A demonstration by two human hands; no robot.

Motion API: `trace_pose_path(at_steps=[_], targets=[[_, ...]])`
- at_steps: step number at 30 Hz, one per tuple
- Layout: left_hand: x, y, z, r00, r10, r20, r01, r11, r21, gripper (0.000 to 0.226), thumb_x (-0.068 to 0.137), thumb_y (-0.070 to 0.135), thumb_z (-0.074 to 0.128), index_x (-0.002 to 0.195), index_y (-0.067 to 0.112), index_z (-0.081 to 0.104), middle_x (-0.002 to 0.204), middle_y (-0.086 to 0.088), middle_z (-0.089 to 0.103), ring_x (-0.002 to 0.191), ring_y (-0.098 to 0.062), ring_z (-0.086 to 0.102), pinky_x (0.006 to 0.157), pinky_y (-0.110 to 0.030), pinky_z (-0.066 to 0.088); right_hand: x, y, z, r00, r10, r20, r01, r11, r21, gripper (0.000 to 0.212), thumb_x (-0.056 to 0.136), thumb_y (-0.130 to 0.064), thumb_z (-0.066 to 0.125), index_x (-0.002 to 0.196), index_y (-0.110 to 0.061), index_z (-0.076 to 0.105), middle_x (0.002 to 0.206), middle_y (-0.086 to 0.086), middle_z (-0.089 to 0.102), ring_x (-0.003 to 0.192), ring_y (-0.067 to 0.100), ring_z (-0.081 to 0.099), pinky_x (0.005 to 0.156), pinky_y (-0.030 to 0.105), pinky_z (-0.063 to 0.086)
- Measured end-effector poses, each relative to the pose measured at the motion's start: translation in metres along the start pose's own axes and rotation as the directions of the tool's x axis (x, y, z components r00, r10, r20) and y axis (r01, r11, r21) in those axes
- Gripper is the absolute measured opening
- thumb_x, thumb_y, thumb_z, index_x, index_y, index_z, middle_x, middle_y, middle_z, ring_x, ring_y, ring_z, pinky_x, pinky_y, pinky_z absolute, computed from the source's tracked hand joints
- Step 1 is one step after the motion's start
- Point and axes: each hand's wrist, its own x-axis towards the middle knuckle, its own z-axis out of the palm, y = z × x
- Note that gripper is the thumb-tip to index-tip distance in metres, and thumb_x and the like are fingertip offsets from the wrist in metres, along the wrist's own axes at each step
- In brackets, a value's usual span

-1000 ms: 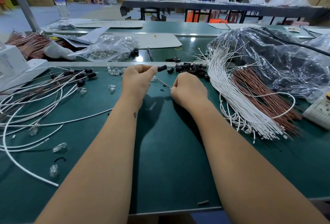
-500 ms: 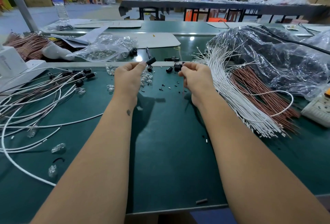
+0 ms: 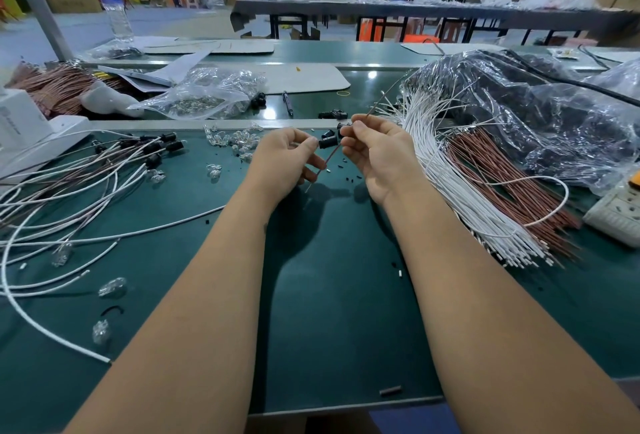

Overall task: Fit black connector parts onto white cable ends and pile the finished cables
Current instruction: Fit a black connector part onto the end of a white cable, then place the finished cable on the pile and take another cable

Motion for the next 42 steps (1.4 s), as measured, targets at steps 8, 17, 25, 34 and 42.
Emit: trace_pose_path(at_steps=[8, 17, 25, 34, 42], targets=[[0.002, -0.003, 0.001, 0.992, 0.078, -0.096, -0.064, 0.987, 0.145, 0.017, 0.096, 0.021, 0.056, 0.079, 0.023, 0.056, 0.057, 0.003, 0.058, 0.047, -0.004, 0.047, 0.058, -0.024, 0.041, -0.002, 0.003, 0.001, 0.996, 0.046, 0.071, -0.047, 0.999, 0.003, 0.01, 0.094, -0.002, 0.057, 0.085, -0.005, 0.058, 0.068, 0.007, 0.065, 0.057, 0.014, 0.062, 0.058, 0.023, 0.056], [0.003, -0.002, 0.002, 0.977, 0.119, -0.179, -0.101, 0.989, 0.11, 0.011, 0.095, 0.021, 0.058, 0.086, 0.016, 0.06, 0.061, 0.001, 0.059, 0.054, -0.007, 0.05, 0.059, -0.022, 0.044, -0.005, 0.01, 0.007, 0.992, 0.043, 0.118, -0.021, 0.984, -0.178, 0.013, 0.088, -0.003, 0.066, 0.078, -0.006, 0.059, 0.068, 0.01, 0.064, 0.051, 0.014, 0.063, 0.051, 0.023, 0.053], [0.003, -0.005, -0.007, 0.957, 0.111, -0.268, -0.11, 0.994, 0.02, 0.016, 0.082, 0.023, 0.076, 0.069, 0.026, 0.066, 0.066, 0.007, 0.065, 0.056, 0.0, 0.057, 0.055, -0.009, 0.044, 0.001, 0.004, 0.002, 0.995, -0.083, -0.061, 0.082, 0.996, -0.021, 0.015, 0.103, -0.01, 0.043, 0.089, -0.007, 0.048, 0.071, 0.013, 0.066, 0.054, 0.018, 0.067, 0.053, 0.025, 0.056], [0.003, -0.005, -0.01, 0.967, 0.015, -0.254, -0.041, 0.994, -0.098, 0.018, 0.076, 0.009, 0.079, 0.07, 0.02, 0.066, 0.07, 0.001, 0.066, 0.062, -0.008, 0.06, 0.055, -0.01, 0.046, 0.003, 0.002, -0.004, 0.972, -0.152, -0.18, 0.165, 0.985, 0.058, 0.016, 0.105, -0.014, 0.033, 0.093, -0.01, 0.043, 0.075, 0.015, 0.064, 0.055, 0.018, 0.066, 0.054, 0.026, 0.055], [0.0, -0.003, -0.014, 0.974, -0.022, -0.227, -0.036, 0.968, -0.249, 0.021, 0.076, 0.002, 0.078, 0.072, 0.017, 0.064, 0.068, 0.001, 0.065, 0.055, -0.001, 0.059, 0.048, -0.01, 0.041, 0.002, -0.003, -0.004, 0.973, -0.1, -0.206, 0.137, 0.975, 0.173, 0.016, 0.105, -0.013, 0.035, 0.091, -0.01, 0.043, 0.07, 0.012, 0.063, 0.051, 0.017, 0.065, 0.053, 0.025, 0.056]])
